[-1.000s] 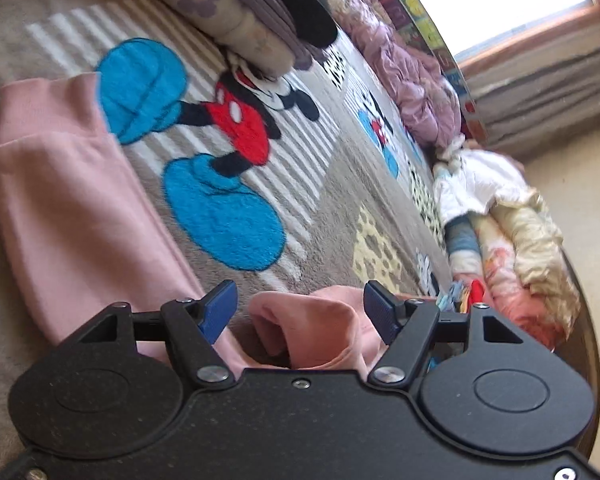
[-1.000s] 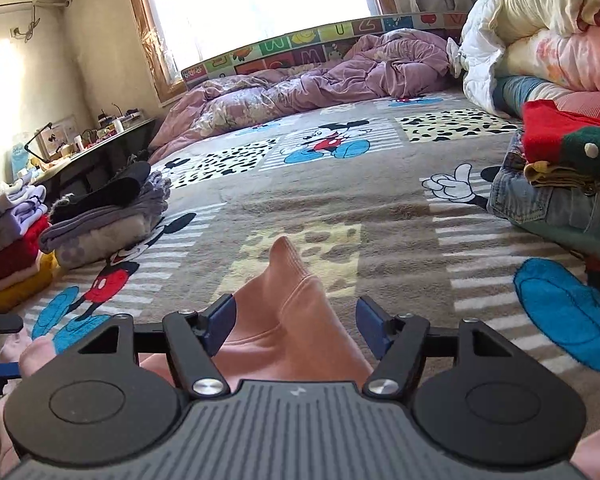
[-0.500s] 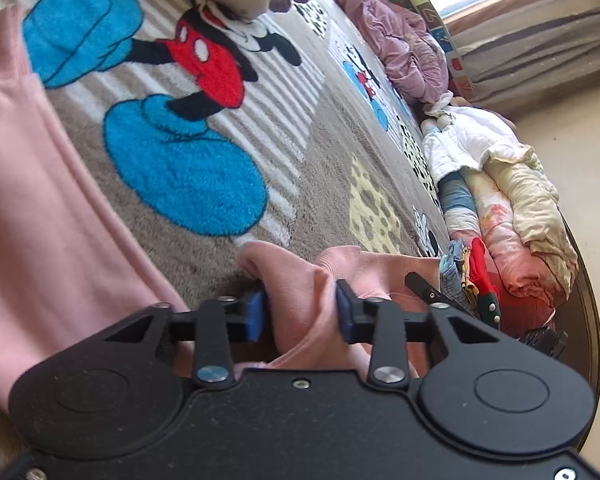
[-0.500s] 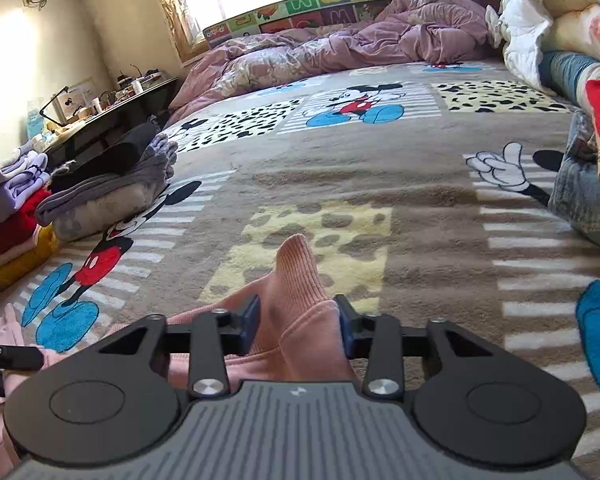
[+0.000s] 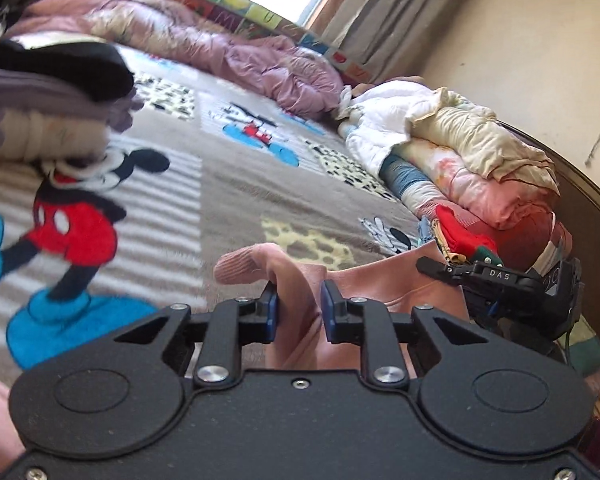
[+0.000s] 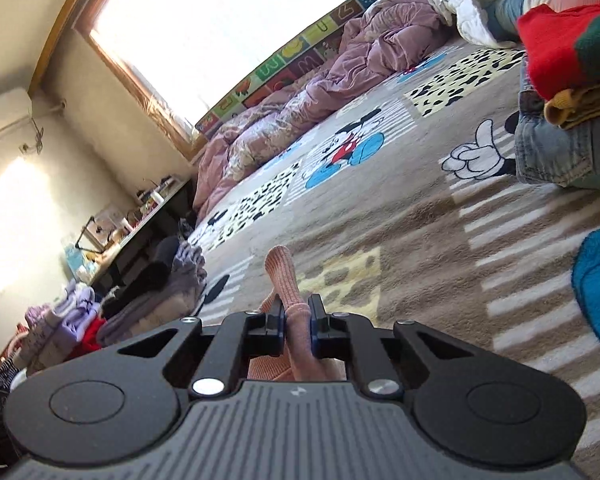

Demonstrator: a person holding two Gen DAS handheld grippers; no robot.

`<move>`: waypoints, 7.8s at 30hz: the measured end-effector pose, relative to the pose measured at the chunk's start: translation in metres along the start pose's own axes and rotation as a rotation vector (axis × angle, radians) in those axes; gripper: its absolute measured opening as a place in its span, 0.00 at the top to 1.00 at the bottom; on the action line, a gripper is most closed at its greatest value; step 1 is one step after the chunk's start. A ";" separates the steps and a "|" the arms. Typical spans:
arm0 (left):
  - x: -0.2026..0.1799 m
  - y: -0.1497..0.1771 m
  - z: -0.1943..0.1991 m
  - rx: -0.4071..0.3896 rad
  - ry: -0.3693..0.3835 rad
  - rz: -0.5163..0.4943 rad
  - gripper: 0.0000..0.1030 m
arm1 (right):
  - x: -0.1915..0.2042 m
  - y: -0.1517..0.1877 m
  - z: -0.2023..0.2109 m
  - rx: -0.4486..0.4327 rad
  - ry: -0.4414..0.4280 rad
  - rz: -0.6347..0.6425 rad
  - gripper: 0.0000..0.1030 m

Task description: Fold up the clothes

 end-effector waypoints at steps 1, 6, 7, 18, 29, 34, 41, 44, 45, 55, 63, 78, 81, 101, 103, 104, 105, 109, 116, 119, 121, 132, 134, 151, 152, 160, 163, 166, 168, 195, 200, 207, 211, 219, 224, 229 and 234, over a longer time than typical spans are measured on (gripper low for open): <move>0.001 -0.002 -0.001 -0.005 0.009 -0.013 0.81 | -0.005 -0.003 0.002 -0.015 -0.002 -0.023 0.87; 0.012 -0.009 -0.012 0.025 -0.018 -0.048 0.81 | -0.026 -0.012 0.003 -0.055 0.022 -0.084 0.87; 0.016 -0.008 -0.016 0.051 -0.033 -0.051 0.81 | -0.030 -0.013 0.000 -0.055 0.039 -0.090 0.87; 0.054 -0.012 -0.033 0.173 -0.071 0.131 0.45 | -0.034 -0.002 -0.021 0.037 0.171 -0.037 0.38; 0.079 -0.031 -0.064 0.217 -0.027 0.191 0.71 | -0.037 0.000 -0.023 0.081 0.160 -0.013 0.50; 0.069 -0.029 -0.066 0.190 -0.009 0.097 0.85 | -0.038 -0.002 -0.025 0.087 0.105 -0.032 0.84; 0.055 -0.042 -0.054 0.056 0.018 -0.031 0.86 | -0.045 -0.015 -0.015 0.027 0.054 -0.112 0.88; 0.049 -0.048 -0.054 0.004 0.023 -0.083 0.86 | -0.048 -0.021 -0.012 -0.006 0.046 -0.132 0.88; 0.048 -0.050 -0.054 -0.009 0.025 -0.093 0.86 | -0.049 -0.023 -0.011 -0.017 0.046 -0.136 0.88; 0.064 -0.047 -0.082 0.051 -0.054 -0.099 0.86 | -0.057 -0.030 -0.027 -0.035 0.099 -0.127 0.88; 0.083 -0.035 -0.102 0.176 -0.205 -0.068 0.71 | -0.050 -0.017 -0.051 0.026 0.310 0.015 0.86; 0.058 -0.049 -0.081 0.093 -0.165 -0.105 0.66 | -0.024 -0.033 -0.030 -0.020 0.241 0.140 0.68; 0.055 -0.039 -0.095 0.152 -0.142 -0.118 0.66 | -0.027 -0.024 -0.043 0.075 0.188 0.115 0.69; 0.089 -0.054 -0.008 0.032 -0.256 0.095 0.56 | -0.007 -0.005 -0.007 0.037 0.204 0.159 0.52; 0.090 -0.058 0.017 -0.017 -0.282 0.122 0.56 | 0.004 0.010 0.001 0.048 0.188 0.197 0.52; 0.090 -0.058 0.029 -0.039 -0.301 0.133 0.56 | 0.011 0.018 0.004 0.055 0.186 0.218 0.52; 0.090 -0.058 0.041 -0.061 -0.321 0.143 0.56 | 0.018 0.023 0.006 0.054 0.182 0.240 0.52; 0.092 -0.052 0.092 -0.160 -0.386 0.217 0.53 | 0.056 0.043 0.015 0.050 0.133 0.325 0.52; 0.106 -0.026 0.164 -0.234 -0.479 0.331 0.52 | 0.120 0.119 0.037 0.161 -0.005 0.450 0.53; 0.112 -0.012 0.182 -0.221 -0.509 0.348 0.52 | 0.146 0.157 0.044 0.215 -0.047 0.534 0.53; 0.116 -0.003 0.192 -0.209 -0.525 0.357 0.52 | 0.159 0.176 0.052 0.235 -0.061 0.580 0.53; 0.148 0.045 0.194 -0.148 -0.432 0.455 0.54 | 0.145 0.202 0.070 0.228 0.037 0.515 0.54; 0.146 0.045 0.187 -0.151 -0.427 0.405 0.54 | 0.143 0.204 0.068 0.221 0.045 0.520 0.54; 0.119 0.016 0.235 -0.383 -0.294 0.279 0.98 | 0.138 0.210 0.075 0.168 0.104 0.548 0.54; 0.118 0.015 0.234 -0.374 -0.306 0.269 0.98 | 0.138 0.211 0.075 0.165 0.108 0.555 0.54; 0.121 0.015 0.227 -0.357 -0.319 0.247 0.98 | 0.150 0.218 0.076 0.151 0.179 0.659 0.53; 0.126 0.015 0.222 -0.348 -0.331 0.244 0.98 | 0.160 0.224 0.077 0.141 0.241 0.741 0.48; 0.133 0.015 0.218 -0.328 -0.343 0.262 0.98 | 0.162 0.226 0.078 0.135 0.271 0.760 0.44; 0.140 0.016 0.214 -0.293 -0.365 0.271 0.98 | 0.166 0.226 0.078 0.134 0.294 0.784 0.44; 0.179 0.018 0.202 -0.150 -0.514 0.252 0.95 | 0.271 0.268 0.020 0.315 -0.040 0.922 0.66; 0.175 0.006 0.223 -0.201 -0.556 0.189 0.95 | 0.270 0.274 0.023 0.284 -0.024 0.914 0.65; 0.136 0.010 0.189 0.025 -0.247 -0.061 0.73 | 0.268 0.277 0.024 0.246 -0.012 0.888 0.63; 0.114 0.023 0.153 0.167 -0.181 -0.182 0.73 | 0.267 0.277 0.025 0.227 -0.018 0.857 0.58; 0.107 0.027 0.108 0.220 -0.369 -0.333 0.73 | 0.267 0.285 0.031 0.172 -0.028 0.852 0.56; 0.109 0.023 0.093 0.225 -0.432 -0.377 0.78 | 0.269 0.290 0.034 0.138 -0.019 0.874 0.56; 0.116 0.008 0.105 0.114 -0.460 -0.306 0.89 | 0.271 0.289 0.034 0.149 -0.020 0.871 0.54; 0.133 -0.010 0.162 -0.011 -0.407 -0.176 0.89 | 0.275 0.282 0.041 0.133 -0.042 0.836 0.54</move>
Point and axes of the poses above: each gripper's, at about its wrist camera, not at the fingertips, and z roughly against the way its jaws point, x to its left, y to its underside, the point moved 2 cm from there along -z, roughly the way its jaws point, and after that the axes turned 8 degrees about y, right-handed, at the moved point
